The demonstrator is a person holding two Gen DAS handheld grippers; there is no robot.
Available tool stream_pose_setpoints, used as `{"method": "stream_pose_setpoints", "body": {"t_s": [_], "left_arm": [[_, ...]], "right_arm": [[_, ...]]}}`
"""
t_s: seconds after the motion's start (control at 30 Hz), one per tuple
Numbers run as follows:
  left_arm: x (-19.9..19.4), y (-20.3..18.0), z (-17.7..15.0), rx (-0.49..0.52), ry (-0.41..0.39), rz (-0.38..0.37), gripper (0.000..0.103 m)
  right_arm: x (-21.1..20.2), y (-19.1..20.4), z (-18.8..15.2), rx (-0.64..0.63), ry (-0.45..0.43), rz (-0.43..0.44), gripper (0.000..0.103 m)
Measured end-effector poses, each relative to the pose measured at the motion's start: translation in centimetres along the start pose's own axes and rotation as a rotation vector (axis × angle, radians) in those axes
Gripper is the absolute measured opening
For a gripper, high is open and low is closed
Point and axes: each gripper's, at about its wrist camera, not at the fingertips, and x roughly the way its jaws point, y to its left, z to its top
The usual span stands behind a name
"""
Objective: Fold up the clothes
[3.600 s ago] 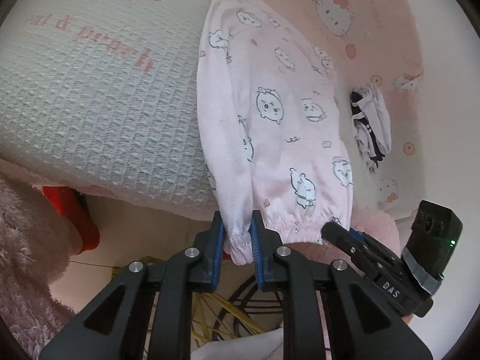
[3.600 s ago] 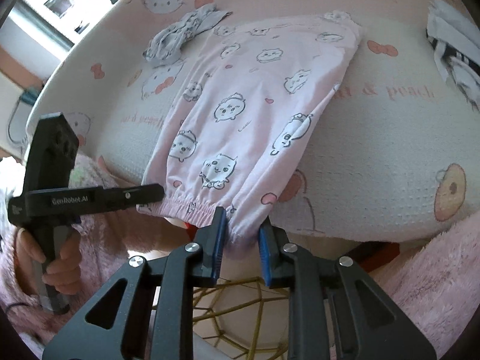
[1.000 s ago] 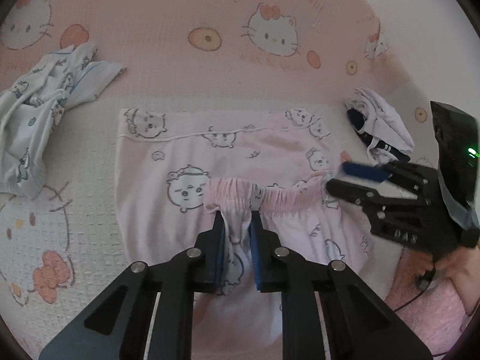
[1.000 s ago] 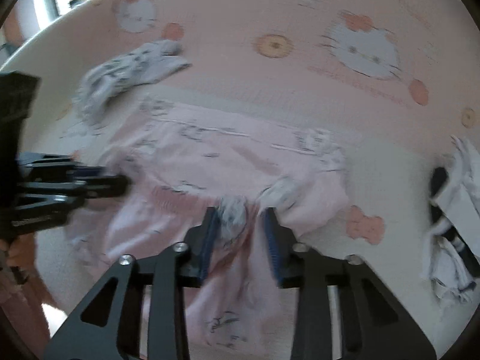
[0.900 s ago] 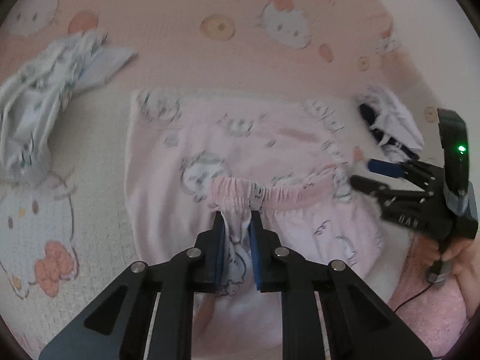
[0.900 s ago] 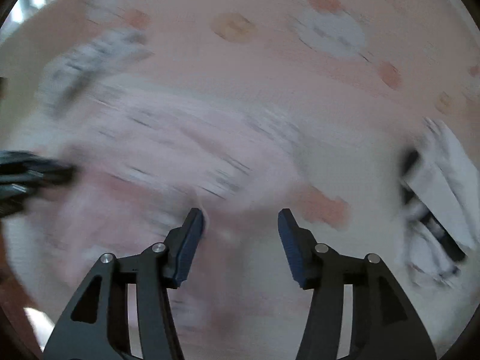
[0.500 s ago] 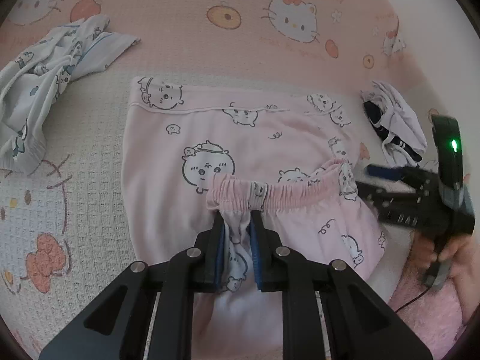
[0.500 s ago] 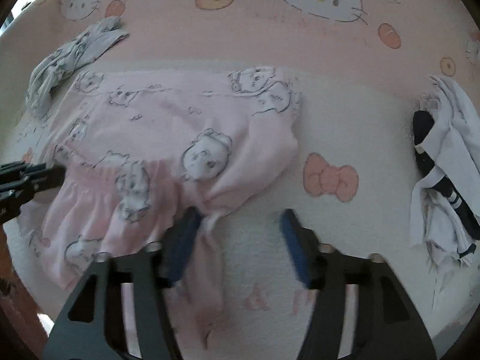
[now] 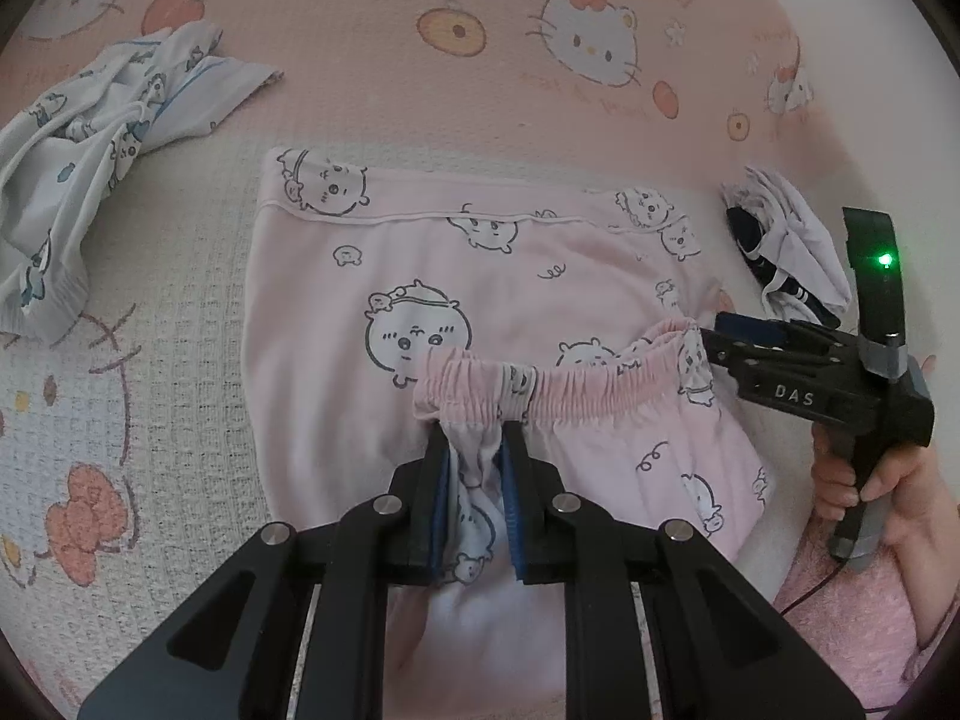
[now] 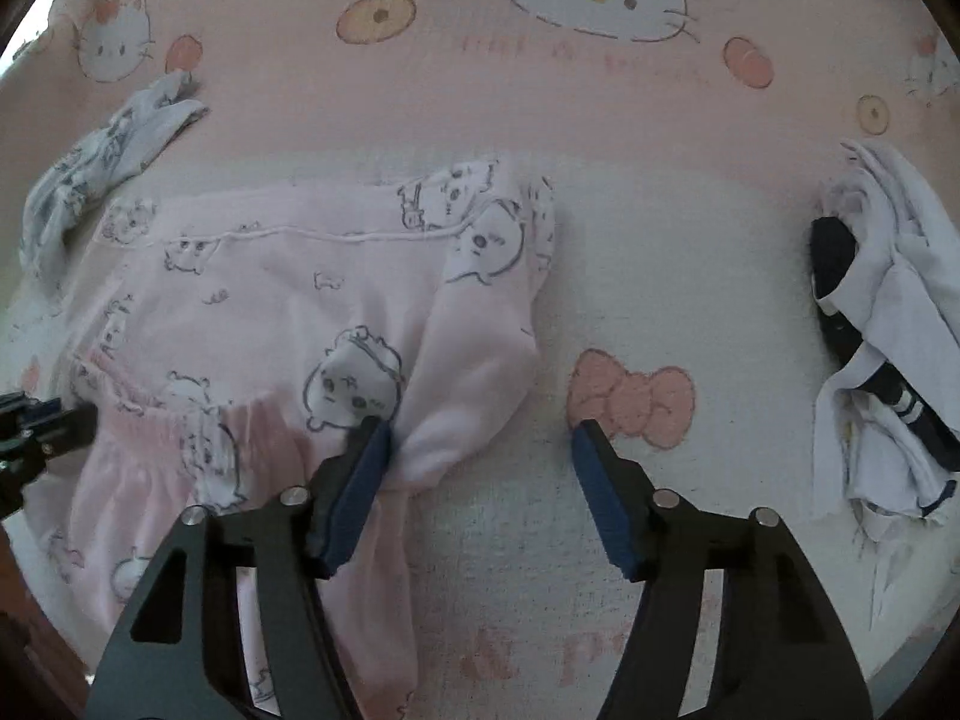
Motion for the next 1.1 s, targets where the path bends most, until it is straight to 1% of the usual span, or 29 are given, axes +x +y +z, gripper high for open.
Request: {"method": "stream_pose_setpoints", "body": {"t_s": [0.03,0.07,0.13,0.23,0.3,0.33,0.37,0.4,0.47,0.5,0.53,0.57,0.6,0.63,0.67,0.73,0.77,0.8,0.83,0.87,0.9,0.93,0.97,1.0,1.03,1.1], "left_arm": [[0.0,0.0,0.0,0.000,0.001,0.000,0.017],[0.0,0.0,0.0,0.001,0.001,0.001,0.017],[0.0,0.0,0.0,0.002,0.003,0.001,0.017],[0.0,0.1,0.1,0.001,0.007,-0.001,0.017],[-0.1,0.1,0.1,0.000,0.010,-0.002,0.018],[-0.1,0.1,0.1,0.000,0.011,-0.002,0.018],[-0.1,0.1,0.1,0.001,0.012,-0.004,0.018],[-0.1,0.2,0.1,-0.001,0.012,-0.008,0.018],[-0.1,0.3,0.1,-0.004,0.016,-0.014,0.018],[-0.2,0.3,0.1,-0.002,0.021,-0.017,0.018],[-0.2,0.3,0.1,-0.001,0.029,-0.023,0.020],[-0.2,0.3,0.1,-0.003,0.038,-0.030,0.025],[-0.3,0.3,0.2,-0.010,0.048,-0.044,0.028],[-0.4,0.2,0.1,-0.009,0.052,-0.053,0.037],[-0.4,-0.1,0.0,0.003,0.048,-0.046,0.043],[-0.6,-0.8,-0.4,0.032,0.039,-0.027,0.043],[-0.5,-1.5,-0.6,0.070,0.032,0.006,0.043],[-0.4,-2.0,-0.8,0.101,0.024,0.033,0.043],[-0.5,-2.2,-0.8,0.107,0.018,0.042,0.042],[-0.6,-2.3,-0.7,0.113,0.012,0.051,0.033],[-0.8,-2.4,-0.7,0.119,0.006,0.060,0.027],[-0.9,-2.6,-0.6,0.125,-0.001,0.069,0.020],[-1.0,-2.7,-0.5,0.131,-0.007,0.077,0.014],[-1.3,-2.9,-0.5,0.138,-0.017,0.083,0.013],[-1.9,-3.1,-0.3,0.149,-0.038,0.080,0.012],[-2.9,-3.6,0.1,0.163,-0.073,0.075,0.012]], "right_arm": [[-0.1,0.0,0.0,-0.017,0.000,-0.005,0.040],[-0.2,0.1,-0.1,-0.039,0.001,-0.019,0.036],[-0.4,0.4,-0.2,-0.088,0.007,-0.054,0.020],[-0.5,1.9,-0.3,-0.185,-0.010,-0.133,0.012],[-0.1,2.7,-0.1,-0.244,-0.035,-0.213,0.012],[0.1,2.9,0.0,-0.272,-0.048,-0.265,0.014],[0.0,2.7,0.2,-0.264,-0.051,-0.278,0.017],[-0.2,2.3,0.3,-0.234,-0.048,-0.269,0.019],[-1.9,2.1,-0.1,-0.179,-0.084,-0.197,0.024],[-2.9,2.0,-0.4,-0.152,-0.106,-0.155,0.030],[-3.9,2.0,-0.7,-0.125,-0.128,-0.113,0.041],[-5.0,1.9,-1.0,-0.098,-0.150,-0.071,0.048],[-6.0,1.8,-1.3,-0.071,-0.172,-0.029,0.063],[-6.5,2.4,-1.6,-0.069,-0.173,0.053,0.073],[-6.4,3.2,-1.8,-0.094,-0.161,0.113,0.075],[-5.7,4.6,-2.1,-0.159,-0.133,0.178,0.075],[-4.9,5.4,-2.0,-0.198,-0.118,0.175,0.075],[-3.9,6.1,-1.9,-0.241,-0.104,0.152,0.073],[-2.9,6.8,-1.7,-0.284,-0.089,0.129,0.070],[-2.1,7.2,-1.8,-0.308,-0.076,0.131,0.067],[-1.4,7.3,-1.9,-0.323,-0.064,0.146,0.052],[-1.5,7.3,-2.1,-0.330,-0.072,0.153,0.044],[-1.9,7.3,-2.2,-0.333,-0.090,0.155,0.040],[-2.4,7.2,-2.4,-0.336,-0.109,0.157,0.031],[-3.0,7.1,-2.7,-0.338,-0.126,0.162,0.023],[-4.0,6.5,-2.2,-0.318,-0.155,0.186,0.019]]}}
